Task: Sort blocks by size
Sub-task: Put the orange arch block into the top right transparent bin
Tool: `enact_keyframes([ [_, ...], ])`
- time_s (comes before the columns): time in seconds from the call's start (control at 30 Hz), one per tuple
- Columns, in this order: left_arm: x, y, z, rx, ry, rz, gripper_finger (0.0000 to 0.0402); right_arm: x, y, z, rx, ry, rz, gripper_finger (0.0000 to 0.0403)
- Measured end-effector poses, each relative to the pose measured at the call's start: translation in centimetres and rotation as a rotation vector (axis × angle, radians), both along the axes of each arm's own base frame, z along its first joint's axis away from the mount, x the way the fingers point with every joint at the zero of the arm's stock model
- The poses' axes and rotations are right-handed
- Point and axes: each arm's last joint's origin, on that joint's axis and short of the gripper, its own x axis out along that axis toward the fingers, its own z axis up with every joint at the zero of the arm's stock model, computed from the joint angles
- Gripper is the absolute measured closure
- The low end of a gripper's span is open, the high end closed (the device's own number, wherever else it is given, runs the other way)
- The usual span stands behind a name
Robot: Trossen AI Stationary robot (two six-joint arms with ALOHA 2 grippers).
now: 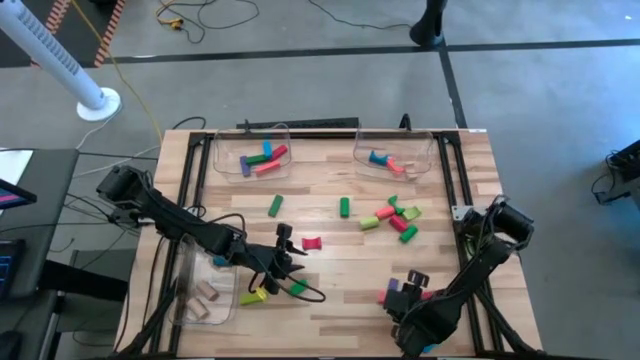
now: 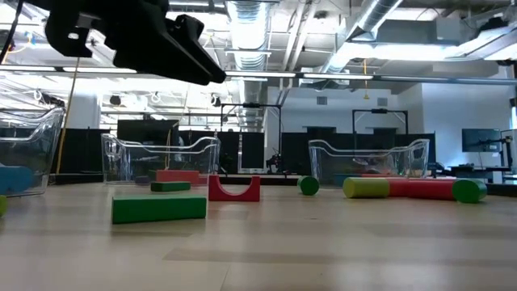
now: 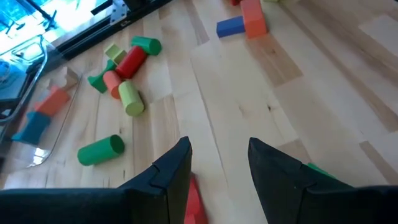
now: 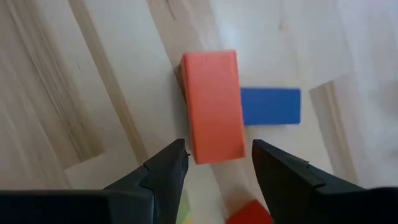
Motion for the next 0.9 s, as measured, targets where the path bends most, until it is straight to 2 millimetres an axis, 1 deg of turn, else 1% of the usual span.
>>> enact_keyframes([
  [0.3,0.0,0.0,0.0,-0.005,-0.003,0.003,0.0248,0.2,0.1,-1.4,-0.028,0.043,-0.001,0.0184],
  [0.5,0.0,0.0,0.0,-0.018,-0.001,-0.008,0.0248,0.6,0.1,-1.6,-0.02,0.029,0.007,0.0187],
  [0.6,0.0,0.0,0.0,-0.021,0.001,-0.009,0.0248,0.8,-0.1,-1.6,-0.022,0.031,0.007,0.0202],
  [0.77,0.0,0.0,0.0,-0.024,0.003,-0.006,0.0248,0.9,-0.1,-1.6,-0.023,0.032,0.023,0.0243],
  [0.9,0.0,0.0,0.0,-0.023,0.006,-0.006,0.0248,0.9,0.0,-1.5,-0.017,0.03,0.025,0.0245],
])
